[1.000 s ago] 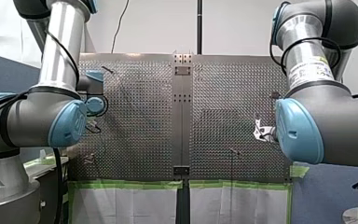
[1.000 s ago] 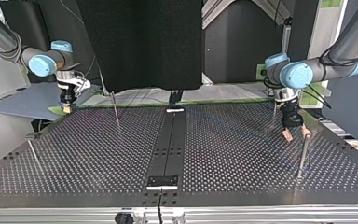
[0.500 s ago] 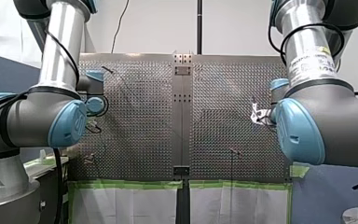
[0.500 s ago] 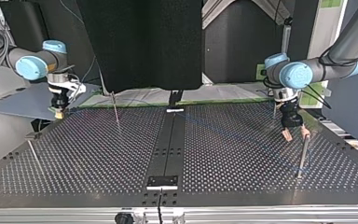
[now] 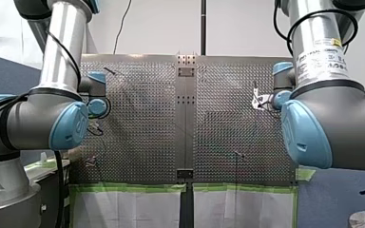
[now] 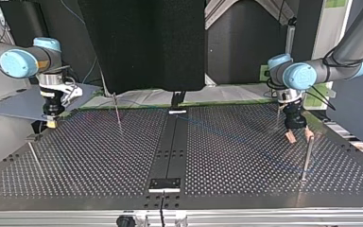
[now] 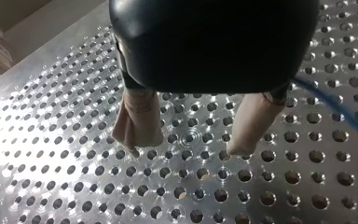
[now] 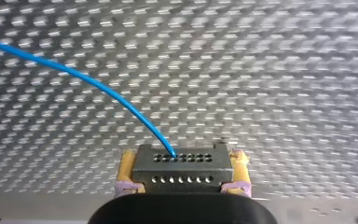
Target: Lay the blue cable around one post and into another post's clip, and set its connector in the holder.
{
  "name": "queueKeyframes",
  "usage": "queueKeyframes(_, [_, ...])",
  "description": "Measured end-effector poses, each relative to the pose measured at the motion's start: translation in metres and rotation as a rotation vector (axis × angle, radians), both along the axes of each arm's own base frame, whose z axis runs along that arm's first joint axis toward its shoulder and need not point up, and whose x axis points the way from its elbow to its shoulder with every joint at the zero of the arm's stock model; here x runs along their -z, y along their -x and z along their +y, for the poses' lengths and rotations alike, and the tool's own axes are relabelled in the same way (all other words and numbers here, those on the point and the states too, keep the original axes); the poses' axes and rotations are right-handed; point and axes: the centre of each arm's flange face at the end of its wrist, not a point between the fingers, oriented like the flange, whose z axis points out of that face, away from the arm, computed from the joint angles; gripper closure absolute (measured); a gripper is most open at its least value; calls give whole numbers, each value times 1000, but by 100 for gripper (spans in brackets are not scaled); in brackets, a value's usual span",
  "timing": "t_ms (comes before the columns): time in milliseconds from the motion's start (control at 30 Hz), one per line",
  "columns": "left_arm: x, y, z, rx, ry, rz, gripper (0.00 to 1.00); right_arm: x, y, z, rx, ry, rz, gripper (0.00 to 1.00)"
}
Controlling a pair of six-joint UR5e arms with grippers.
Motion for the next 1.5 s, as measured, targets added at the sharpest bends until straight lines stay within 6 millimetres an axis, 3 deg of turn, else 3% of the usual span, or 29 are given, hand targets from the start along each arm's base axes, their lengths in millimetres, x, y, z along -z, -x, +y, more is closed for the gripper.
queueKeyframes(167, [0, 0, 0, 0, -2, 1, 0, -29, 5, 7, 0, 49, -17, 100])
queueKeyframes(300, [0, 0, 0, 2, -2, 2, 0, -39, 9, 12, 6, 81, -31, 100])
queueKeyframes(667, [0, 0, 0, 3, -1, 3, 0, -5, 27, -5, 41, 72, -42, 100])
queueKeyframes(1067, [0, 0, -2, 5, -2, 4, 0, -19, 47, -22, 25, 44, -39, 100])
queueKeyframes(1500, [0, 0, -2, 6, -1, 4, 0, -24, 67, -26, 17, -39, -14, 100])
